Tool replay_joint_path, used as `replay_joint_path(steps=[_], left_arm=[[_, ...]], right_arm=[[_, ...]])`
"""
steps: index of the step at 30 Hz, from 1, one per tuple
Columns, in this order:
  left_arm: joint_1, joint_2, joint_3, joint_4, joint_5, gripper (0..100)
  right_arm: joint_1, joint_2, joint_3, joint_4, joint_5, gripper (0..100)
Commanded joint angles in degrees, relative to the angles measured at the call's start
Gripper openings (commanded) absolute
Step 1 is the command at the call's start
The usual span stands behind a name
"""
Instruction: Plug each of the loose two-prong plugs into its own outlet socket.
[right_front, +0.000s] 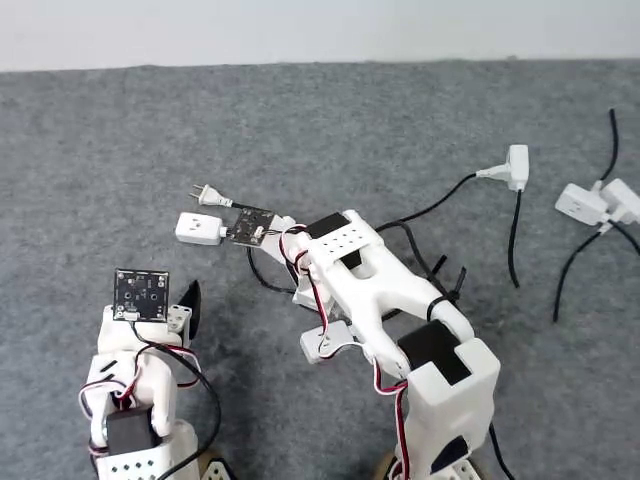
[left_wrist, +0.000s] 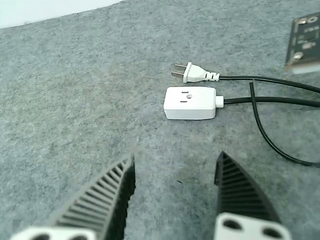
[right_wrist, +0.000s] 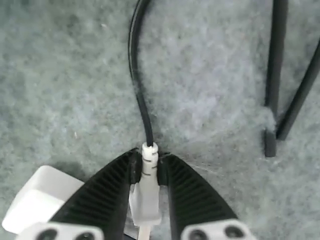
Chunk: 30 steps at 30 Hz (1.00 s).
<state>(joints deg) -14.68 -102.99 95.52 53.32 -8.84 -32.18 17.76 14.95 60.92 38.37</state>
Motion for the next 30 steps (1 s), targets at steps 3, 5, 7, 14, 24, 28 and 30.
replay_joint_path(steps=[3, 5, 7, 14, 24, 28, 30], left_arm=[[0.4, -0.2, -3.6, 0.3, -0.2, 25], [0.4, -0.2, -3.6, 0.3, -0.2, 25], [0.4, -0.2, -3.5, 0.3, -0.2, 25], [0.4, -0.2, -3.5, 0.2, -0.2, 25], [0.9, -0.2, -3.5, 0.1, -0.2, 25], [4.3, -0.2, -3.6, -0.1, -0.5, 25], [7.5, -0.2, -4.6, -0.9, -0.6, 25]], right_arm=[[0.9, -1.5, -2.1, 0.0, -0.6, 0.7], [0.5, -2.5, -3.0, 1.5, -0.5, 0.7], [0.0, -3.7, -4.9, 4.2, 0.0, 0.7], [-0.4, -8.6, -16.2, 14.9, 0.2, 0.7], [-1.5, -13.3, -28.0, 26.9, 0.0, 0.7], [-3.6, -15.9, -33.1, 32.2, -0.2, 0.7], [-4.1, -17.1, -36.2, 34.4, -0.2, 0.7]])
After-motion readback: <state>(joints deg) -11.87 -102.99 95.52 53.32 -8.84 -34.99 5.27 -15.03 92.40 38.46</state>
